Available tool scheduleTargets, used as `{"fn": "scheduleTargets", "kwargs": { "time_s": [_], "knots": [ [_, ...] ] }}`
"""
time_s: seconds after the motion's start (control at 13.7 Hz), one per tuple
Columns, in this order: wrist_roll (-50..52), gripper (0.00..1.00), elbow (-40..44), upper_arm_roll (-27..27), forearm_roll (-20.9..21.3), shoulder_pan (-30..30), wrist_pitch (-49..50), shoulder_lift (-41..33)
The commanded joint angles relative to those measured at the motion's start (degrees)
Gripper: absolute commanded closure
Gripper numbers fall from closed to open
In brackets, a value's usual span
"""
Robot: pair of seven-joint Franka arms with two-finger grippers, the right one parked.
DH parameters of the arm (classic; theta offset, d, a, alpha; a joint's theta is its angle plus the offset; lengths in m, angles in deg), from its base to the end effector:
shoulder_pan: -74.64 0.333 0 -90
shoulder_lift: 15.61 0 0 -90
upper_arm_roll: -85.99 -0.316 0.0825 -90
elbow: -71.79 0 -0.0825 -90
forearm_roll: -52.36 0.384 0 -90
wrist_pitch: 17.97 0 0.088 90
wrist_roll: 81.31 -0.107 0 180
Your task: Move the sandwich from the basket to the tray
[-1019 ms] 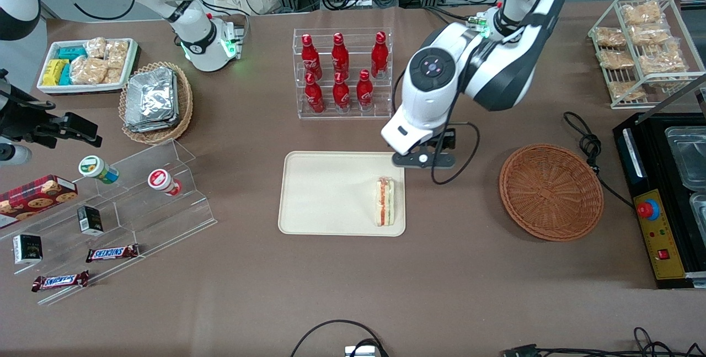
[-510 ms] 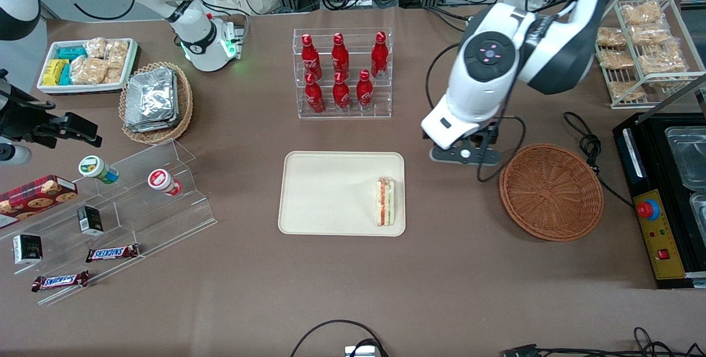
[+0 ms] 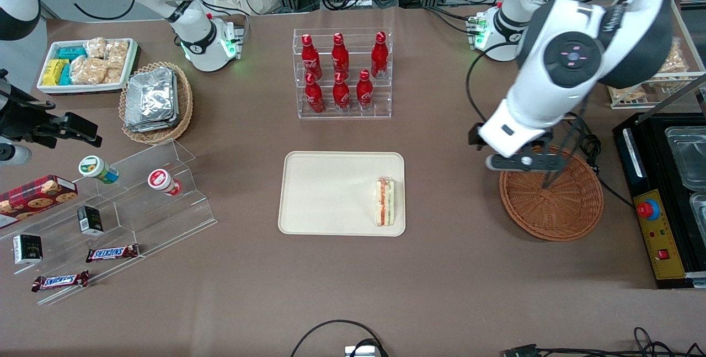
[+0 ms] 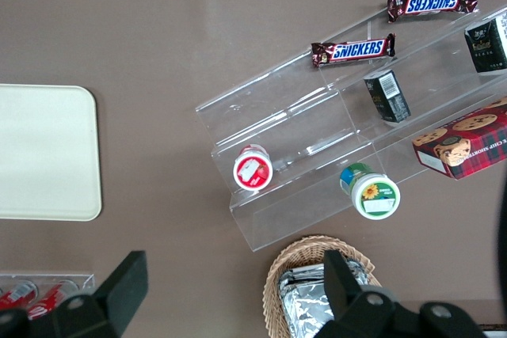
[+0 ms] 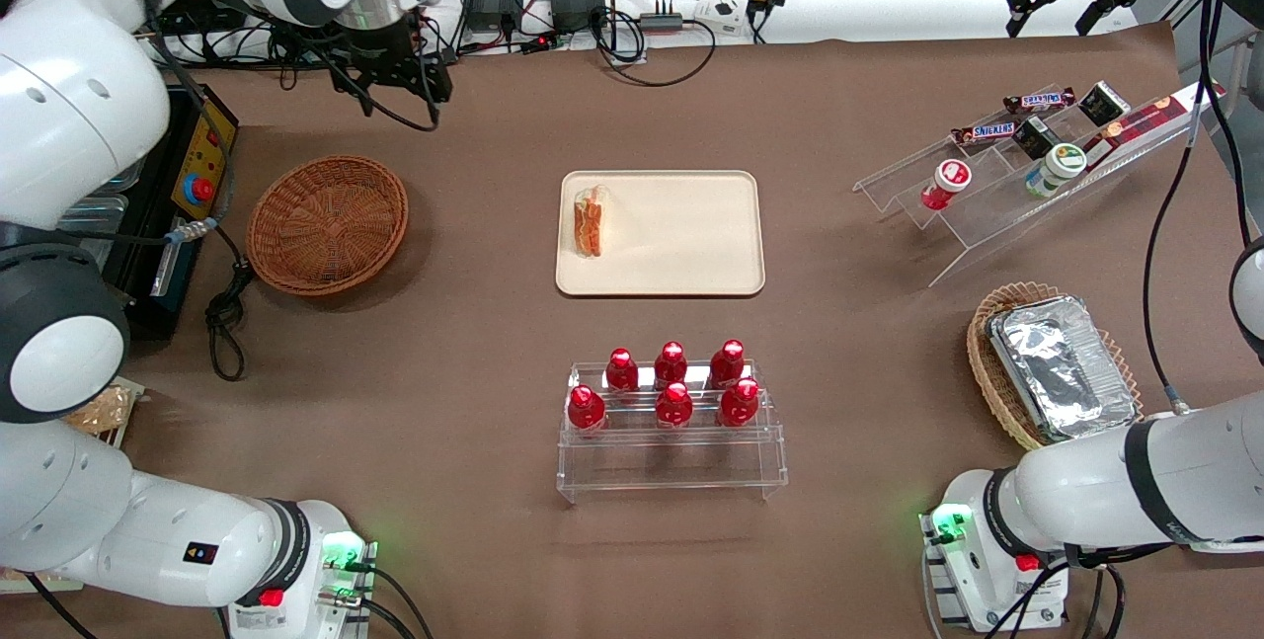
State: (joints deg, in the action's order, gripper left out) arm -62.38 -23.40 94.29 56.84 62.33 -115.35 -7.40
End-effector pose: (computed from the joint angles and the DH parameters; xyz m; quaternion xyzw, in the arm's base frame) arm 0.5616 -0.1985 0.5106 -0.9980 0.0215 0.0391 0.0439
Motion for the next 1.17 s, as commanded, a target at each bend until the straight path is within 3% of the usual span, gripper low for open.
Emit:
{"fn": "scheduleTargets", "kwargs": {
  "time_s": [0.0,0.29,1.09],
  "knots": [
    [-1.1,0.00,-1.3,0.3,-0.7,5.1,0.3,-2.2],
    [-0.7,0.00,0.2,0.3,-0.7,9.8,0.6,-2.1],
    [-6.0,0.00,6.5,-1.1,-2.3,13.4,4.4,0.6]
  ]
}}
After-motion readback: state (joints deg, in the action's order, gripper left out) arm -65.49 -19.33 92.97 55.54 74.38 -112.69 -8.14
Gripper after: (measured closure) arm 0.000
